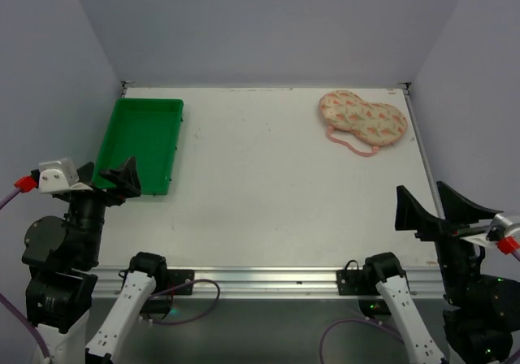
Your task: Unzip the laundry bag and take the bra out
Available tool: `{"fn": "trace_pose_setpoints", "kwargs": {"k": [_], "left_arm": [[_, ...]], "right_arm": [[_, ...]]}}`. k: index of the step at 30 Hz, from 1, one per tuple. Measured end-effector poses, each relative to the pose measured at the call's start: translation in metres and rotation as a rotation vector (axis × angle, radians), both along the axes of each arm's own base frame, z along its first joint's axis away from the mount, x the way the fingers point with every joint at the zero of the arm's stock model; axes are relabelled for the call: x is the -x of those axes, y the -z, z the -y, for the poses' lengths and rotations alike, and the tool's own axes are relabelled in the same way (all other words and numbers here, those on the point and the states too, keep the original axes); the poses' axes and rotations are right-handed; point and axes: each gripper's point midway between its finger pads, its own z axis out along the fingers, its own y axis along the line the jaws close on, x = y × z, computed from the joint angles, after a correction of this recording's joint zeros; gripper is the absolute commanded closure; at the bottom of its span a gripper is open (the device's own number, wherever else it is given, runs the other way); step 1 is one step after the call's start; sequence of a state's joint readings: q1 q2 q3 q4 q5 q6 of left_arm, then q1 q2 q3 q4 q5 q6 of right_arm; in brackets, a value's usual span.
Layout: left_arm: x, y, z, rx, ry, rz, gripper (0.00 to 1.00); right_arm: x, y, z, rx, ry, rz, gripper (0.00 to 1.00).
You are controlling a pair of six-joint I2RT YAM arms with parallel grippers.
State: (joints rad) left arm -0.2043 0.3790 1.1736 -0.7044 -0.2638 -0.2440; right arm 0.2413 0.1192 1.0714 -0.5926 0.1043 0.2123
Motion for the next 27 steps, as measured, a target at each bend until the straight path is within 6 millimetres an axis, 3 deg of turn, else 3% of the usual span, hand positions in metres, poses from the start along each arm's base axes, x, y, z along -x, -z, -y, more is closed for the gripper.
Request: {"fn": "trace_pose_setpoints", "kwargs": {"k": [7, 11, 17, 22, 27], "left_arm": [[-0.007, 0.012, 0.005, -0.007, 0.021, -0.027, 0.0], [-0.017, 0.027, 0.011, -0.007, 0.039, -0.062, 0.0], [-0.05, 0.058, 0.027, -0.003, 0.087, -0.158, 0.0], [-0.092, 0.099, 0.051, 0.003, 0.164, -0.282, 0.0], [-0.122, 0.135, 0.06, 0.001, 0.173, -0.367, 0.0]], "right_arm": [[-0.007, 0.001, -0.002, -0.015, -0.006, -0.023, 0.01], [-0.03, 0.01, -0.011, -0.044, -0.023, -0.108, 0.01], [-0.102, 0.05, -0.047, -0.092, -0.109, -0.374, 0.01], [-0.172, 0.103, -0.072, -0.15, -0.117, -0.602, 0.01], [-0.243, 0.158, -0.087, -0.198, -0.071, -0.793, 0.01]]}}
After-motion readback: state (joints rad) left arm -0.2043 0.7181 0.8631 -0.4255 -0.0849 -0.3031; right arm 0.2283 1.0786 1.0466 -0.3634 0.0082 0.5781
